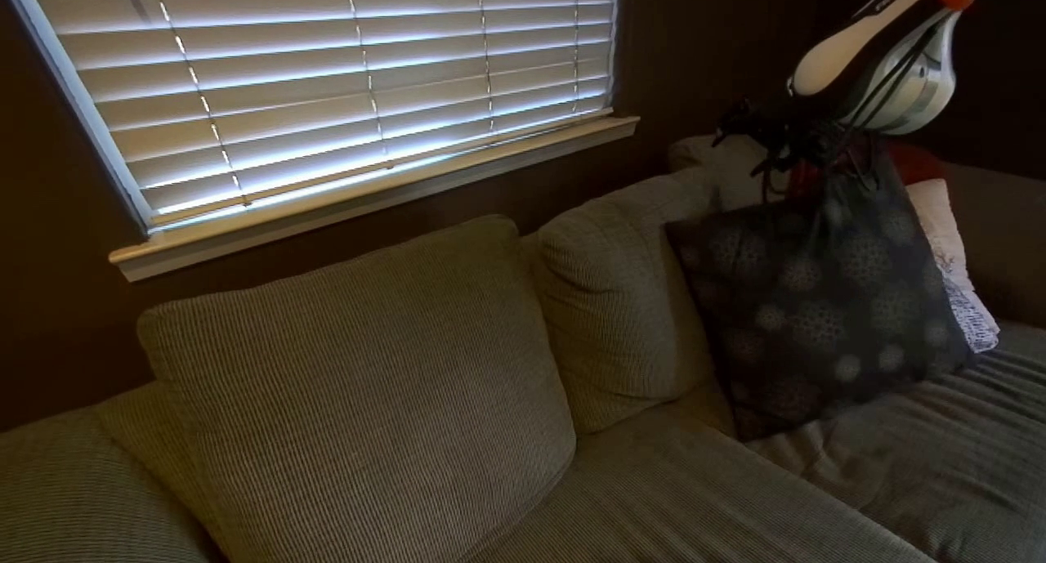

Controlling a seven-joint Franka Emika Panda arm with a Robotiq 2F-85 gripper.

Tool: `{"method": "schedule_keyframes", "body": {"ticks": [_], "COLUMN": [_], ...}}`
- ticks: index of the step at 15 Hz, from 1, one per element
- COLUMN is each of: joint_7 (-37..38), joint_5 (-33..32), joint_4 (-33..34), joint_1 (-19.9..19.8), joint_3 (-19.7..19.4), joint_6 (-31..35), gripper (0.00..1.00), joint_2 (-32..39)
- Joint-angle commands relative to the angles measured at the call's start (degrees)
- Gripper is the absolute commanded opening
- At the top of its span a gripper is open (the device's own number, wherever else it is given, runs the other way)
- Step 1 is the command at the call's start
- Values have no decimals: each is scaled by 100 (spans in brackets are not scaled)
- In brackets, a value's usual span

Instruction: Move the dark grey pillow to the right

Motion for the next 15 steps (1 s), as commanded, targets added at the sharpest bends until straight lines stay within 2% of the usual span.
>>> {"method": "schedule_keyframes", "body": {"ticks": [1,5,6,8,10,11,12,13,15], "joint_7": [-538,-1391,-2103,-2722,-3228,-3418,-3225,-3347,-3422], "joint_5": [-201,46,718,1090,1346,1379,1413,1430,1433], "joint_4": [-1433,-2440,-2604,-2941,-3161,-3213,-2965,-3049,-3125], "joint_1": [-1417,-3084,-3293,-4031,-4553,-4755,-4163,-4368,-4502], "joint_3": [1456,3286,3614,4444,5047,5281,4702,4918,5055], "joint_6": [-559,-1303,-1518,-1999,-2588,-2894,-2453,-2649,-2758], "gripper": [100,100,100,100,100,100,100,100,100], "joint_2": [-841,-1218,-1316,-1401,-1578,-1674,-1371,-1439,-1531]}}
